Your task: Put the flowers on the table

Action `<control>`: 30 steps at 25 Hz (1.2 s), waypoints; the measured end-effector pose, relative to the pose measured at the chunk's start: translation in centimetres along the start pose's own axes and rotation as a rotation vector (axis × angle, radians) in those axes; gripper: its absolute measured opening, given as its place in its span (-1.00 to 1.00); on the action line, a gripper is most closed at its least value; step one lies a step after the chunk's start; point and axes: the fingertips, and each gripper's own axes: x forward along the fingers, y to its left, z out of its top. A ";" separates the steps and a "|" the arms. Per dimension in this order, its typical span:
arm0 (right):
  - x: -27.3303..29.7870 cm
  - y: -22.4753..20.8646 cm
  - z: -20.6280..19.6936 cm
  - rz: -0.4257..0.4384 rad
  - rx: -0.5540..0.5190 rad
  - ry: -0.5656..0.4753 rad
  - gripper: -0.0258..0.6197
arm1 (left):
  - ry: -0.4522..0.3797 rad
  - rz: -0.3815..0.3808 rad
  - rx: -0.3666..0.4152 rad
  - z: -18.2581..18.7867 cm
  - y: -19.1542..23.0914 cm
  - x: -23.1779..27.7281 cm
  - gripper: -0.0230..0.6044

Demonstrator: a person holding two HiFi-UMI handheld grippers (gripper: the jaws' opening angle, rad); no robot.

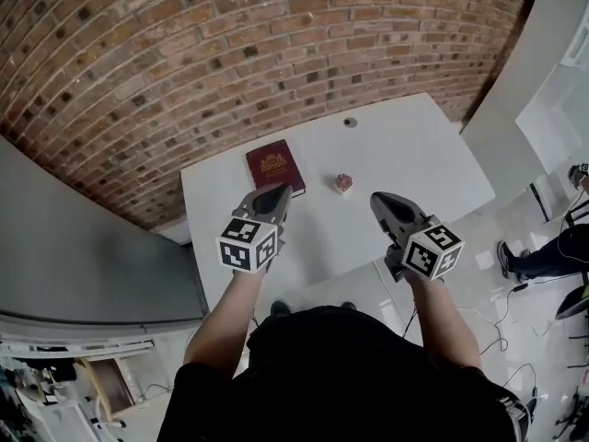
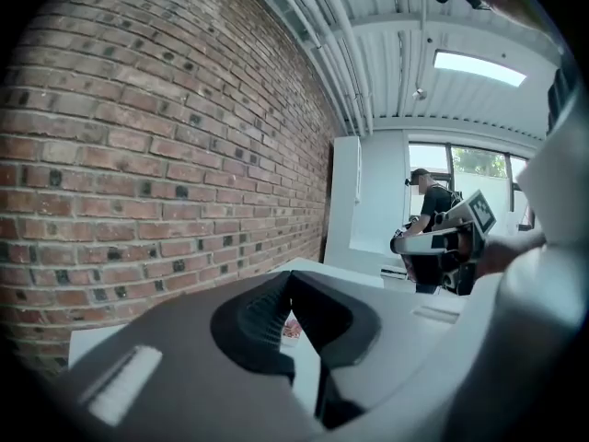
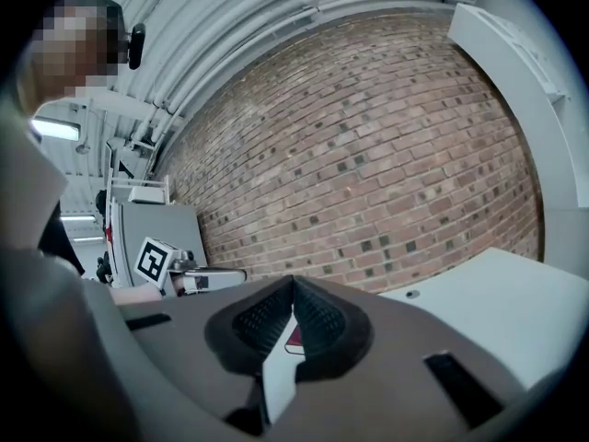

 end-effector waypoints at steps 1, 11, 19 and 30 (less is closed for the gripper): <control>0.5 0.7 0.1 -0.015 -0.009 -0.008 -0.88 | -0.011 0.001 0.005 0.3 0.7 -0.7 -0.89; 4.4 5.3 -0.5 -0.112 -0.054 -0.023 -0.88 | -0.108 -0.067 -0.003 1.0 5.5 -5.1 -0.90; 6.3 7.1 -0.8 -0.107 -0.116 -0.008 -0.88 | -0.077 -0.043 -0.044 -0.3 8.5 -6.1 -0.90; 6.0 6.6 -0.1 -0.102 -0.157 -0.001 -0.88 | -0.071 -0.024 -0.034 0.3 8.6 -6.0 -0.89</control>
